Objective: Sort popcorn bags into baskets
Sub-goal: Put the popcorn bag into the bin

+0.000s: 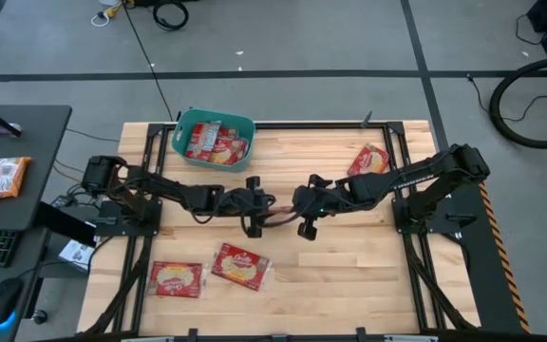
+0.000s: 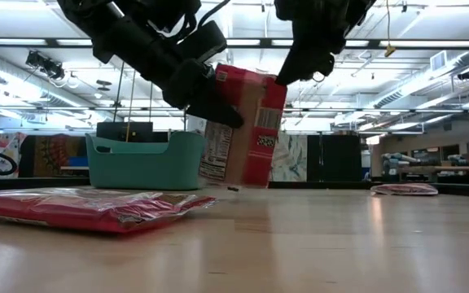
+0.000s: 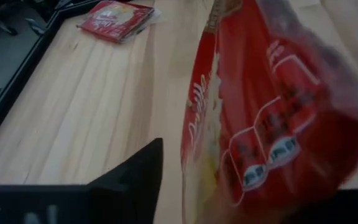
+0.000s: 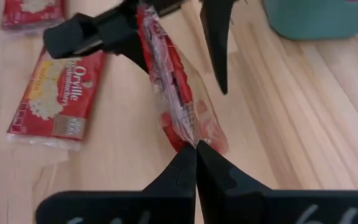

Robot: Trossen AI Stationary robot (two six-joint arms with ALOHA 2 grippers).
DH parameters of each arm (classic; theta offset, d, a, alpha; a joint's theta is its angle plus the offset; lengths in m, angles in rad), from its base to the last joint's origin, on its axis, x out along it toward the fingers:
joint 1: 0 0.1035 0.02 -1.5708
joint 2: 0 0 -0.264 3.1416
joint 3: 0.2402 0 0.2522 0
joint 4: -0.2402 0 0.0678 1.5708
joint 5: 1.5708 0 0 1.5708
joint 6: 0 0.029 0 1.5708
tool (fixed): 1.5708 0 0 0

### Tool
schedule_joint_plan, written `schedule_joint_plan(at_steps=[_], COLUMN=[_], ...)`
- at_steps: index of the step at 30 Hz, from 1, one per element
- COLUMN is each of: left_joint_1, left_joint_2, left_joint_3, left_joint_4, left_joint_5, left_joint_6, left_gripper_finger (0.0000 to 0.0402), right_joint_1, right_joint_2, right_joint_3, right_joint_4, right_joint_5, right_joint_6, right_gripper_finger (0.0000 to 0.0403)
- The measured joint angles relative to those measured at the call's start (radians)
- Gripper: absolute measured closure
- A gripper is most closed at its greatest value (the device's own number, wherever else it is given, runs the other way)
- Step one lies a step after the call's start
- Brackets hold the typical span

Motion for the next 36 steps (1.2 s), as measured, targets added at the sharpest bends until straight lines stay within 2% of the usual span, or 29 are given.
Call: schedule_joint_plan(at_steps=[7, 14, 19, 26, 32, 36], left_joint_1=[0.0, 0.0, 0.012, 0.058, 0.097, 0.162], left_joint_2=[-0.022, -0.066, -0.125, -0.277, -0.446, -0.561], left_joint_3=[0.0, 0.0, 0.0, 0.0, 0.001, 0.0], left_joint_4=[-0.026, -0.074, -0.131, -0.247, -0.289, -0.341], left_joint_5=[0.003, 0.008, 0.002, -0.006, -0.006, -0.061], left_joint_6=[0.018, 0.03, 0.043, 0.031, 0.017, 0.03], left_gripper_finger=[0.0299, 0.0364, 0.0365, 0.0365, 0.0366, 0.0366], right_joint_1=[0.009, 0.009, 0.01, 0.012, 0.01, 0.009], right_joint_2=[-0.001, -0.032, -0.142, -0.284, -0.286, -0.247], right_joint_3=[0.0, 0.001, 0.001, 0.001, 0.0, -0.004], right_joint_4=[0.031, 0.041, 0.002, -0.072, -0.112, -0.118], right_joint_5=[0.0, 0.0, 0.004, 0.105, 0.183, 0.193], right_joint_6=[-0.042, -0.079, -0.096, -0.088, -0.097, -0.122], right_gripper_finger=[0.0387, 0.0342, 0.0314, 0.0306, 0.0306, 0.0307])
